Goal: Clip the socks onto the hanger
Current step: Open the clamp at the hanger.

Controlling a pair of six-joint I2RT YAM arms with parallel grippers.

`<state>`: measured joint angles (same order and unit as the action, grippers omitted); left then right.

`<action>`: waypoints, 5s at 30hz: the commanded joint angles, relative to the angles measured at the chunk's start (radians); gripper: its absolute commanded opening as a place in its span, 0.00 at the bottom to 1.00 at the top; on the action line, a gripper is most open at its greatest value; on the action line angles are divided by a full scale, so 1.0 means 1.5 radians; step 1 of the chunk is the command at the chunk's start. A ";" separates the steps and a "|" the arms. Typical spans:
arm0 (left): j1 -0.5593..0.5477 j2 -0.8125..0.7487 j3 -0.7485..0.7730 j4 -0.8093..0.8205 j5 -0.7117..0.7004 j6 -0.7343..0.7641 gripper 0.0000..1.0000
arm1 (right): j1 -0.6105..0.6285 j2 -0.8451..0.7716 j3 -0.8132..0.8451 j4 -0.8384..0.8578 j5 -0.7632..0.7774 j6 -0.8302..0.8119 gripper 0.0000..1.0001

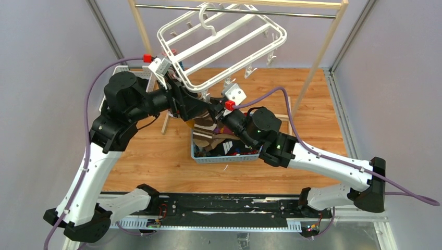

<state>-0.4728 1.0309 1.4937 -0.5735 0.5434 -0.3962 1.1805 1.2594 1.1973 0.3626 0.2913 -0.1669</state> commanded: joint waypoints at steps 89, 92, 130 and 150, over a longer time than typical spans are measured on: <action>0.000 -0.071 -0.082 0.170 -0.182 -0.150 0.00 | -0.012 -0.021 0.037 0.011 -0.055 -0.082 0.60; 0.000 -0.072 -0.083 0.170 -0.183 -0.148 0.00 | -0.015 -0.010 0.048 0.001 -0.065 -0.130 0.58; 0.000 -0.081 -0.081 0.163 -0.183 -0.140 0.54 | -0.070 0.057 0.129 -0.069 -0.205 -0.106 0.05; 0.001 -0.114 -0.125 0.167 -0.246 -0.191 0.58 | 0.046 0.096 0.079 0.091 0.104 -0.015 0.00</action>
<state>-0.4736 0.8810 1.3262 -0.3248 0.2043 -0.6636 1.2144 1.3705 1.3132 0.4194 0.3092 -0.2146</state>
